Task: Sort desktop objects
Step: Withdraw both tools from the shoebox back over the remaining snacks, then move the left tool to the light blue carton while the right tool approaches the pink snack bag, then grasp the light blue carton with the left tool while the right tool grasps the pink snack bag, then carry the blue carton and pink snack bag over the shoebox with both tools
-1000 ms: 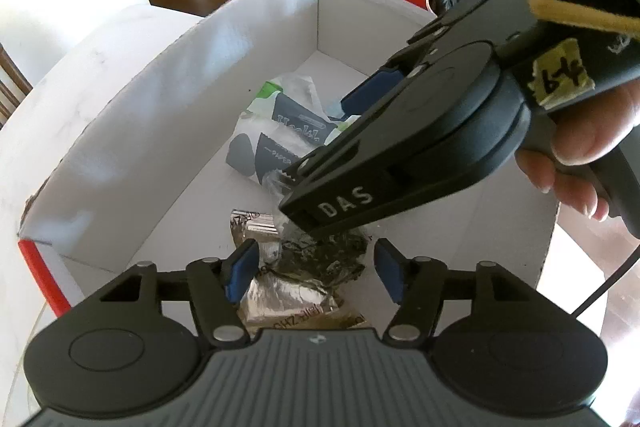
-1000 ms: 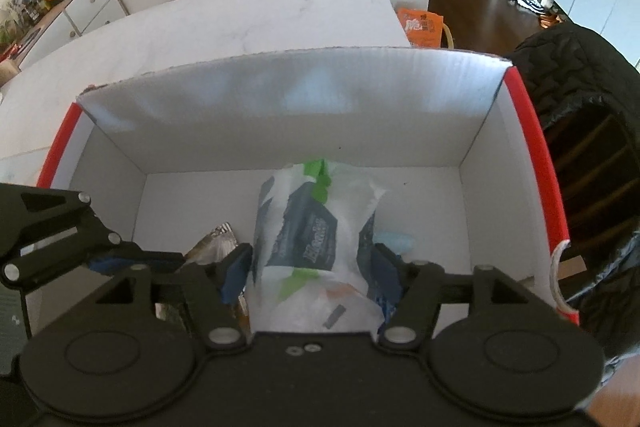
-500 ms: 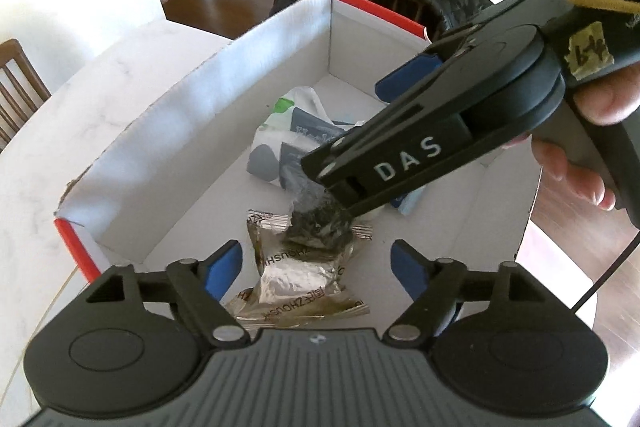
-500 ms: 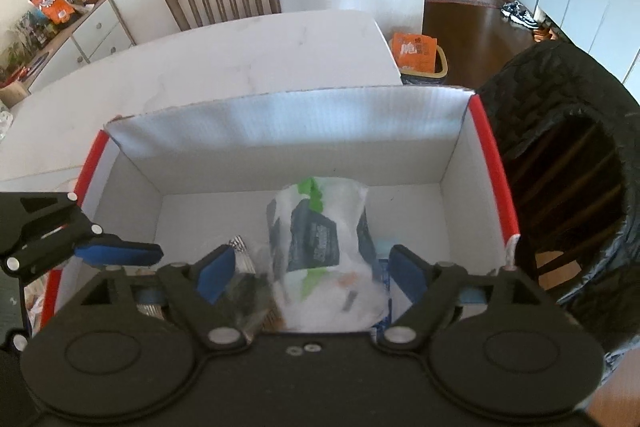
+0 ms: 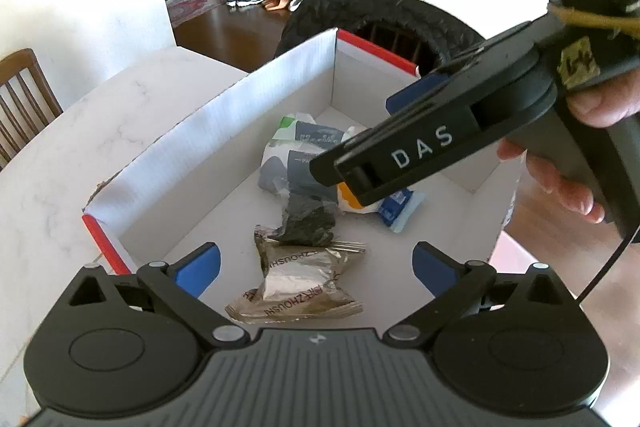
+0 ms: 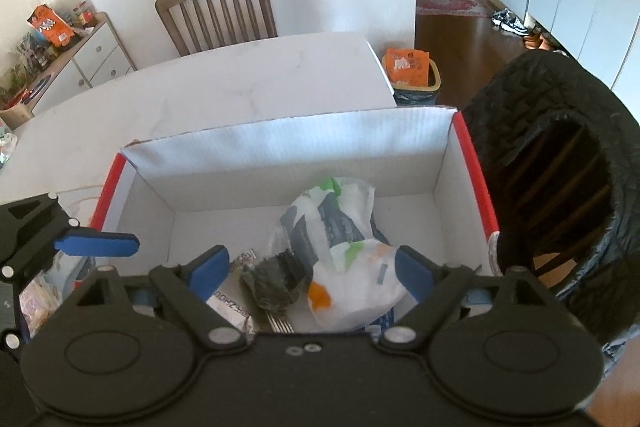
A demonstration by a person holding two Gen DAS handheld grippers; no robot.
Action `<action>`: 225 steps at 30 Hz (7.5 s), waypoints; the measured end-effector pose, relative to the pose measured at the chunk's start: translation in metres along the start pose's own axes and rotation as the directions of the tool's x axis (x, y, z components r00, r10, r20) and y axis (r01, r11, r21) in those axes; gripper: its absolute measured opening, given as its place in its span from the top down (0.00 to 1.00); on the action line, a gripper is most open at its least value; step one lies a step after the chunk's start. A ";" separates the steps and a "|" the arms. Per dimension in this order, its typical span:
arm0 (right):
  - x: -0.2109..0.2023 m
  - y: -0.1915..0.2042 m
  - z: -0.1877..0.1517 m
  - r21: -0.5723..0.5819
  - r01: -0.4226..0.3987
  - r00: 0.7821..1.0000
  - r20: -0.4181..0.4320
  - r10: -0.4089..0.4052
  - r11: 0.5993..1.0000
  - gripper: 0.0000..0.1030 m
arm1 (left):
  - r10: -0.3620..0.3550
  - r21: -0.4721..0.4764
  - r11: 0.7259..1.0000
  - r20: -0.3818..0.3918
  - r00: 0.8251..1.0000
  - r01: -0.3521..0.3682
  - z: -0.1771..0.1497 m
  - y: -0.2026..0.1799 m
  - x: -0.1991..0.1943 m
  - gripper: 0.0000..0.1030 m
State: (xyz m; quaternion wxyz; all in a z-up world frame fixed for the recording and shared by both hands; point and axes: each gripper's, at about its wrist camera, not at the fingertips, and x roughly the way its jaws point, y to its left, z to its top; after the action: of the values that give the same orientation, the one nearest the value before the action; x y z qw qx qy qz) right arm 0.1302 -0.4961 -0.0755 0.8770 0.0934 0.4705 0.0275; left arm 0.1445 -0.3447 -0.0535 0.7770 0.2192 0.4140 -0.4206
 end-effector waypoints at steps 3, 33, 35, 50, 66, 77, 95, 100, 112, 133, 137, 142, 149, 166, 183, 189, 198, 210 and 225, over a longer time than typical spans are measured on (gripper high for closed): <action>-0.003 0.004 -0.003 -0.011 0.013 1.000 0.002 -0.013 1.000 0.13 | -0.008 -0.011 1.000 0.018 1.000 0.008 -0.002 0.001 -0.007 0.00; -0.070 0.097 -0.037 -0.012 -0.037 0.985 0.166 0.039 0.999 0.09 | -0.027 -0.107 0.993 0.194 0.981 0.048 -0.067 0.057 -0.128 0.00; -0.073 0.108 -0.040 -0.020 -0.043 0.983 0.175 0.046 0.999 0.09 | -0.017 -0.118 0.992 0.197 0.980 0.041 -0.075 0.062 -0.135 0.00; -0.069 0.187 -0.062 -0.072 -0.065 0.980 0.183 0.077 0.995 0.07 | 0.046 -0.184 0.983 0.229 0.972 -0.004 -0.140 0.106 -0.177 0.00; -0.030 0.256 -0.071 -0.155 -0.070 0.987 0.130 0.091 0.985 0.07 | 0.180 -0.292 0.949 0.204 0.962 -0.116 -0.210 0.164 -0.187 0.00; 0.005 0.296 -0.088 -0.197 -0.105 0.992 0.046 0.116 0.975 0.07 | 0.272 -0.401 0.893 0.121 0.955 -0.204 -0.257 0.218 -0.181 0.00; 0.040 0.350 -0.085 -0.049 -0.010 0.999 0.031 0.012 0.999 0.14 | 0.345 -0.452 0.846 0.058 0.937 -0.283 -0.285 0.269 -0.164 0.00; 0.054 0.355 -0.084 0.046 0.025 1.000 -0.006 -0.025 0.999 0.19 | 0.348 -0.452 0.844 0.047 0.936 -0.290 -0.290 0.278 -0.160 0.00; 0.077 0.372 -0.087 0.074 0.048 0.995 -0.086 -0.041 0.996 0.26 | 0.311 -0.465 0.847 0.042 0.949 -0.257 -0.295 0.292 -0.148 0.00; 0.087 0.371 -0.089 0.068 -0.035 0.990 -0.133 0.043 0.997 0.37 | 0.234 -0.546 0.819 0.036 0.972 -0.177 -0.310 0.307 -0.128 0.12; 0.084 0.370 -0.090 0.072 -0.035 0.992 -0.121 0.043 0.997 0.42 | 0.242 -0.550 0.816 0.043 0.969 -0.179 -0.309 0.306 -0.131 0.20; 0.081 0.367 -0.090 0.075 -0.033 0.992 -0.118 0.042 0.997 0.45 | 0.236 -0.569 0.805 0.050 0.970 -0.166 -0.309 0.308 -0.135 0.28; 0.074 0.360 -0.090 0.090 -0.033 0.994 -0.105 0.042 0.995 0.46 | 0.220 -0.611 0.780 0.066 0.973 -0.135 -0.310 0.314 -0.144 0.44; 0.054 0.353 -0.091 0.077 -0.046 0.997 -0.057 0.050 0.996 0.46 | 0.211 -0.617 0.784 0.160 0.964 -0.069 -0.312 0.301 -0.173 0.66; 0.038 0.349 -0.098 0.060 -0.049 0.998 -0.041 0.052 0.997 0.47 | 0.155 -0.720 0.694 0.191 0.969 0.031 -0.331 0.314 -0.187 0.73; 0.022 0.346 -0.096 0.041 -0.042 0.999 -0.021 0.043 0.998 0.47 | 0.139 -0.738 0.670 0.228 0.964 0.078 -0.330 0.310 -0.200 0.73; -0.004 0.328 -0.095 0.038 -0.033 0.999 -0.007 0.033 0.999 0.47 | 0.100 -0.702 0.699 0.280 0.955 0.133 -0.307 0.288 -0.215 0.73; -0.043 0.285 -0.088 0.050 -0.041 0.999 0.026 0.040 0.998 0.47 | 0.008 -0.628 0.751 0.319 0.948 0.204 -0.256 0.246 -0.214 0.73; -0.073 0.210 -0.081 0.100 0.000 0.998 0.065 -0.006 0.995 0.47 | -0.110 -0.507 0.812 0.354 0.929 0.289 -0.170 0.182 -0.187 0.73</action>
State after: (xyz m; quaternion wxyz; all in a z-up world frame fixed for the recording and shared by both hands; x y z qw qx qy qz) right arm 0.0310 -0.2891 -0.0198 0.8862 0.1373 0.4426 -0.0004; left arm 0.1618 -0.0393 0.0044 0.8125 -0.1271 0.4117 -0.3928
